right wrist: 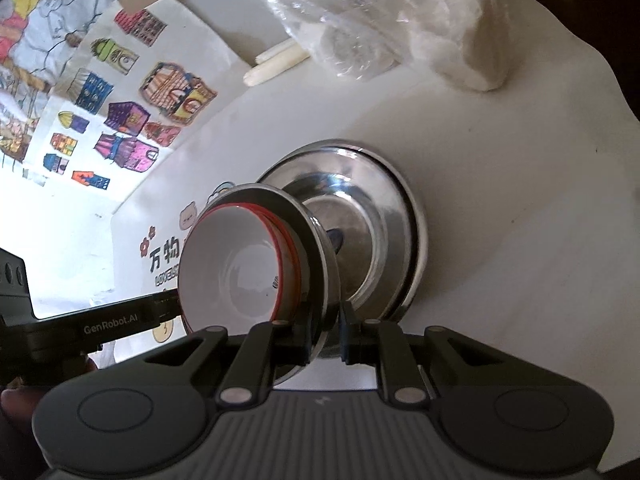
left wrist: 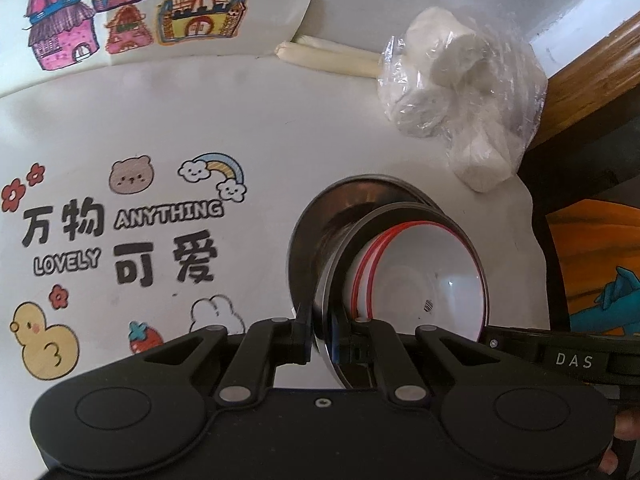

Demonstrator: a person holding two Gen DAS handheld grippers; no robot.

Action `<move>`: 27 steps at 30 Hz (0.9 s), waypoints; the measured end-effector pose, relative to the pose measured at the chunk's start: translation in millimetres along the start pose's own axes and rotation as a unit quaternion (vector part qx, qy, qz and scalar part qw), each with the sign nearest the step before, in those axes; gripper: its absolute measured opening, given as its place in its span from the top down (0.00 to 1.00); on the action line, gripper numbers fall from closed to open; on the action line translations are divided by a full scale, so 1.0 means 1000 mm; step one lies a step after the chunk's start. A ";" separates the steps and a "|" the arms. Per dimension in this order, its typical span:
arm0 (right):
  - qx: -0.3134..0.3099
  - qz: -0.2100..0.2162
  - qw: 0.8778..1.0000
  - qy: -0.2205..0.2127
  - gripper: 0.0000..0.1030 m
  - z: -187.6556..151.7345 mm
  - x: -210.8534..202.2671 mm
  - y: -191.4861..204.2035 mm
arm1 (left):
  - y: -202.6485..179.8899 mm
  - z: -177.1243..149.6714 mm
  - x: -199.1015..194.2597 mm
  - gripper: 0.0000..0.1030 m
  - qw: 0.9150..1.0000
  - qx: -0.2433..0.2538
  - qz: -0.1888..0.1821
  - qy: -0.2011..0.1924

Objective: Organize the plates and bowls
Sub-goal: 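Carry the steel bowl stack with both grippers onto the steel plates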

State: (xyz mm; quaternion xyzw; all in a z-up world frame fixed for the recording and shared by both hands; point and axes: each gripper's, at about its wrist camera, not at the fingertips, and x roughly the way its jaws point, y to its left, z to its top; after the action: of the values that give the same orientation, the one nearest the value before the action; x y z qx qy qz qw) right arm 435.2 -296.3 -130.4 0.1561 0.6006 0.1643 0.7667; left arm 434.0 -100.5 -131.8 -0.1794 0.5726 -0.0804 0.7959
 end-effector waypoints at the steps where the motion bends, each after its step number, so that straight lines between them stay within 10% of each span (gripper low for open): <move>1: 0.000 0.000 1.000 0.002 0.86 0.003 0.002 -0.002 | -0.001 0.002 0.002 0.93 1.000 -0.002 0.002 0.000; 27: -0.021 0.000 0.999 0.036 0.86 0.039 0.021 -0.016 | -0.008 0.016 0.032 0.93 0.999 -0.038 0.023 0.003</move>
State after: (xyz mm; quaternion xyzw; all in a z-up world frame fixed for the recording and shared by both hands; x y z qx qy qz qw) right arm 479.1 -303.2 -147.0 0.1338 0.6239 0.1824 0.7480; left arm 460.5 -115.4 -152.5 -0.1956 0.5814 -0.0408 0.7887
